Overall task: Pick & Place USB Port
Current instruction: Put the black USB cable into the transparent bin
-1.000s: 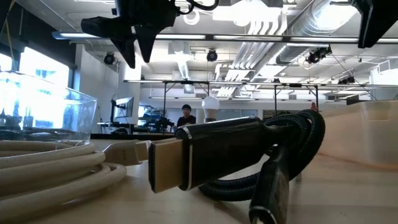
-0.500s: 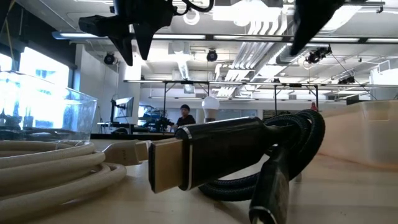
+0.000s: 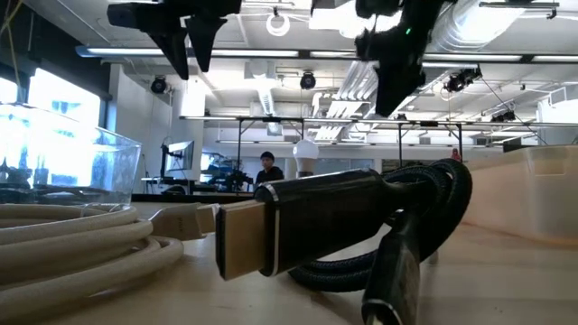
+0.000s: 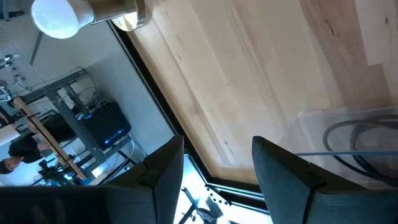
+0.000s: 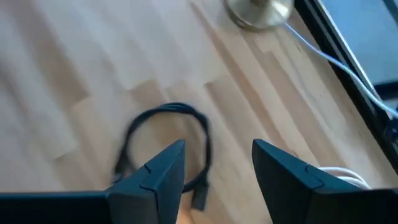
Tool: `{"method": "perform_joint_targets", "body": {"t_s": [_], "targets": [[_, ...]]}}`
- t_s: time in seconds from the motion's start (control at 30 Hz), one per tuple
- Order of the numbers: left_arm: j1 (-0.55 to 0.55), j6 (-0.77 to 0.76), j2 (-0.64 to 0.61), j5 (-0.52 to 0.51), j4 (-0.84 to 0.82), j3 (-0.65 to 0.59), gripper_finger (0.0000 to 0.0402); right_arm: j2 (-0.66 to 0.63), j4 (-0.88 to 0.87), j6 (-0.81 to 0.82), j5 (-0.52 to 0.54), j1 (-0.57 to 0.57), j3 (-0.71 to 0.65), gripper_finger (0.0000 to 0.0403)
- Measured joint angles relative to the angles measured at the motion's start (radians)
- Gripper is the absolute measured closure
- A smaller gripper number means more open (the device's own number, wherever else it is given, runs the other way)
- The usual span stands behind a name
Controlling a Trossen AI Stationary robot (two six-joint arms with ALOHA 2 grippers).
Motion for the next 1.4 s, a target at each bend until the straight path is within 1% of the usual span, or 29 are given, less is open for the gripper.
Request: {"method": "perform_joint_targets", "body": {"t_s": [0.07,0.13,0.2,0.33,0.53,0.6,0.77,1.23,1.4], "targets": [[0.000,0.000,-0.010,-0.002,0.000,0.000,0.0218,0.047,0.006,-0.001,-0.014,-0.044,0.000,0.0225],[0.000,0.000,-0.017,-0.003,0.001,0.000,0.0218,0.102,0.007,-0.029,-0.049,-0.069,0.000,0.0224],[0.000,0.000,-0.022,-0.003,0.000,0.000,0.0218,0.149,0.018,-0.055,-0.074,-0.073,0.000,0.0225],[0.000,0.009,-0.024,-0.004,0.001,0.000,0.0218,0.234,0.037,-0.107,-0.068,-0.070,0.000,0.0226],[0.000,0.027,-0.026,-0.047,0.000,0.000,0.0218,0.327,0.037,-0.143,-0.093,-0.072,0.000,0.0226],[0.000,0.028,-0.026,-0.056,0.000,0.000,0.0218,0.345,0.038,-0.153,-0.092,-0.071,-0.001,0.0226],[0.000,0.035,-0.026,-0.059,0.001,0.000,0.0218,0.372,0.049,-0.154,-0.047,-0.072,0.000,0.0225],[0.000,0.029,-0.026,-0.058,0.001,0.000,0.0218,0.464,0.065,-0.198,-0.074,-0.072,0.000,0.0231],[0.000,0.023,-0.026,-0.039,0.000,0.000,0.0218,0.495,0.067,-0.202,-0.080,-0.072,0.000,0.0248]]}}
